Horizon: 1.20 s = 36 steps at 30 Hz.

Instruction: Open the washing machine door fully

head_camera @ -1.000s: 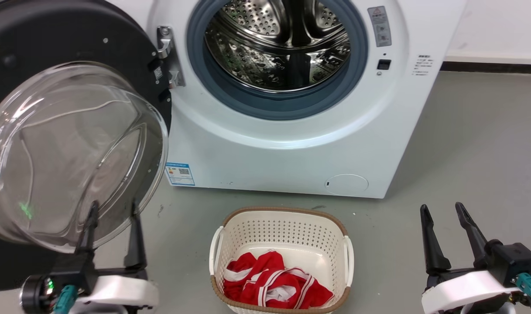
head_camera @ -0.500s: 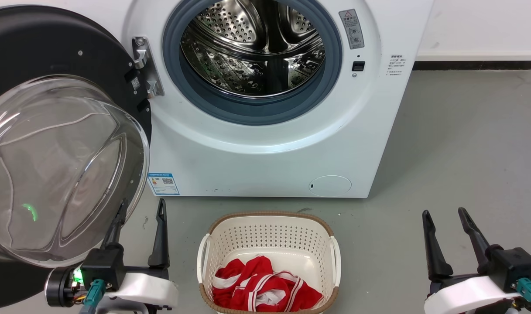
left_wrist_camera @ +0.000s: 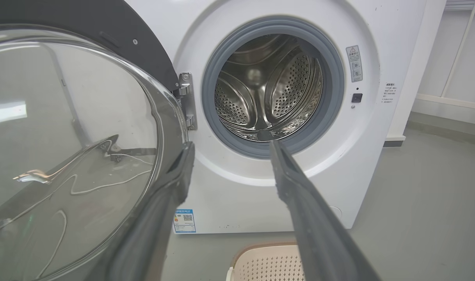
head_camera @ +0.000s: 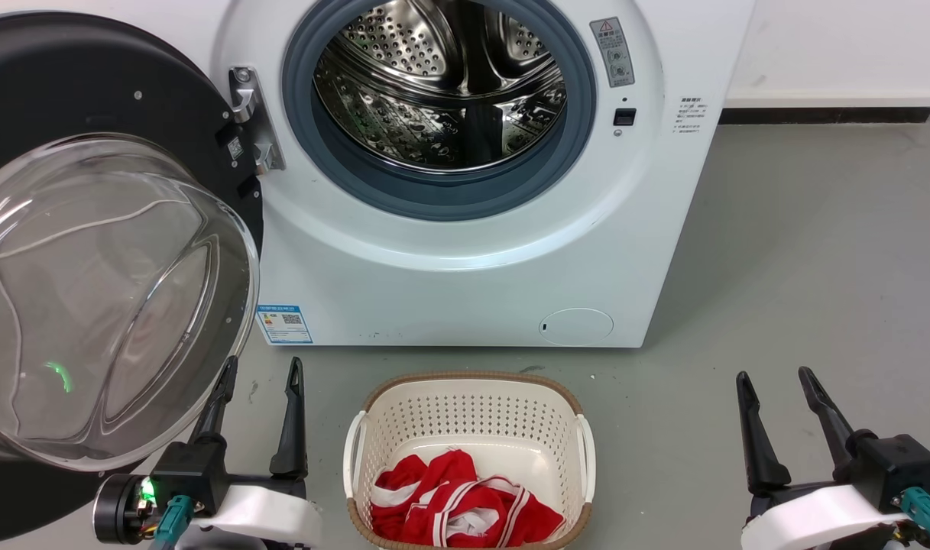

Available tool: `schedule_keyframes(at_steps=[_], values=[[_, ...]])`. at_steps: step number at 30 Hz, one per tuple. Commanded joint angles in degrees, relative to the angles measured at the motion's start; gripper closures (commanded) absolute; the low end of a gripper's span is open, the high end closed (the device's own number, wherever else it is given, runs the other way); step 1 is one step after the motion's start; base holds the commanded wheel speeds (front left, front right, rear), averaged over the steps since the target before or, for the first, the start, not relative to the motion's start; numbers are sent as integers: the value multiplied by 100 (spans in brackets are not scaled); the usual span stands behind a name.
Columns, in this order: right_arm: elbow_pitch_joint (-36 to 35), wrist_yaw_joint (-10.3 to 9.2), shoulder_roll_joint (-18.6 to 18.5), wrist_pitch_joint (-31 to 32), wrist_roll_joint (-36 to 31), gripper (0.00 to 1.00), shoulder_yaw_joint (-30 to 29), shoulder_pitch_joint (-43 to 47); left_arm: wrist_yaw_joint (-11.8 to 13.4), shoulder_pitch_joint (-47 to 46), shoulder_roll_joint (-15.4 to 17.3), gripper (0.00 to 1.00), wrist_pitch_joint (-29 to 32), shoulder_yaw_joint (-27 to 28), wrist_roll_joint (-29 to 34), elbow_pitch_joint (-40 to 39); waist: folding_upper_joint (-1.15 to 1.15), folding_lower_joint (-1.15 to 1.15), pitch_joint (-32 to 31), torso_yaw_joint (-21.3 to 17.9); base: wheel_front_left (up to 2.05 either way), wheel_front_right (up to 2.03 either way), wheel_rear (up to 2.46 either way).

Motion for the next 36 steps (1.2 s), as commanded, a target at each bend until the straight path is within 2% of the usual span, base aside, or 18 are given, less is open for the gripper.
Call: schedule_keyframes(at_steps=[1,19,20,23,36], values=[[10,-4,10,-8,36,0,0,42,-4,-35,-2,0,-13,-1,-18,4,0,0,-2,-6,0,0,0],[84,-4,10,0,142,0,37,25,26,2,-22,0,-13,-11,9,48,0,0,21,-19,0,0,0],[90,0,1,3,99,100,32,1,1,5,-22,100,2,-5,-5,66,0,0,21,-19,0,0,0],[226,0,1,12,155,100,41,48,-4,53,-42,100,46,20,-58,242,0,0,22,-19,0,0,0],[420,0,-78,182,1754,100,37,-150,-82,-80,-47,100,432,145,-1593,363,0,0,29,-16,0,0,0]])
